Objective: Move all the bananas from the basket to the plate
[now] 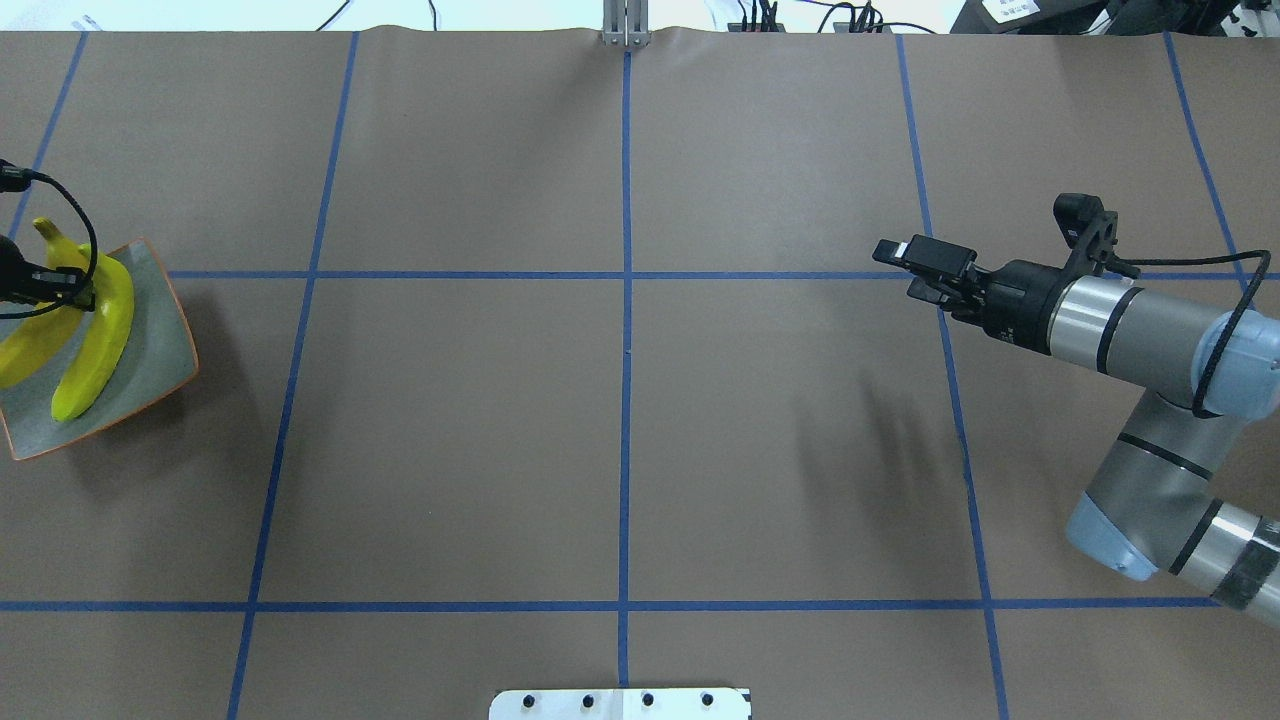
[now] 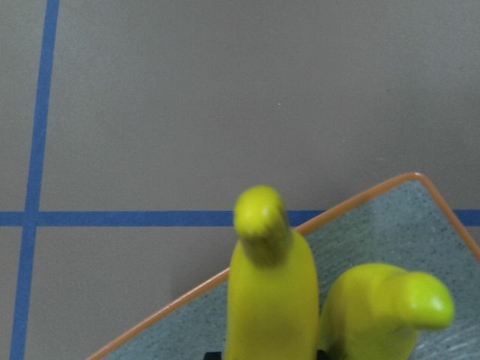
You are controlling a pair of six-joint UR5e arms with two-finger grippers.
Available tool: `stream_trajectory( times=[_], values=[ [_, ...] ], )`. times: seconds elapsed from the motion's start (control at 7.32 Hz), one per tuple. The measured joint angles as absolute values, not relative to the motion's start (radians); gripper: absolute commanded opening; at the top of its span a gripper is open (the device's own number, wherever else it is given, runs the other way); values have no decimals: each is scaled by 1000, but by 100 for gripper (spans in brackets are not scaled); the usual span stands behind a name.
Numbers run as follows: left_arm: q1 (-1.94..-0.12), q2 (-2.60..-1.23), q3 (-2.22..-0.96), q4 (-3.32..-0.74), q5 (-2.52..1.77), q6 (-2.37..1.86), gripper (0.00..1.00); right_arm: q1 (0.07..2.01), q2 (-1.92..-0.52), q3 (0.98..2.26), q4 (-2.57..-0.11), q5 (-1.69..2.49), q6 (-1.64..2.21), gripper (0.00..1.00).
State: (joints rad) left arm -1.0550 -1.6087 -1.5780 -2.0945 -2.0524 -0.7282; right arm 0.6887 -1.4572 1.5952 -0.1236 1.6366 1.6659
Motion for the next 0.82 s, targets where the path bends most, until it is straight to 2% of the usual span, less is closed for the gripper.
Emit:
stream_trajectory(
  times=[0.14,0.82],
  values=[
    [-1053,-1612,-1578,-2094,-2053,-730,99,689,-1457,1596,-123,1637,1666,100],
    [-1054,-1617,-1586,-2093,-2054,-675,100,707,-1460,1598,-121,1645,1666,100]
  ],
)
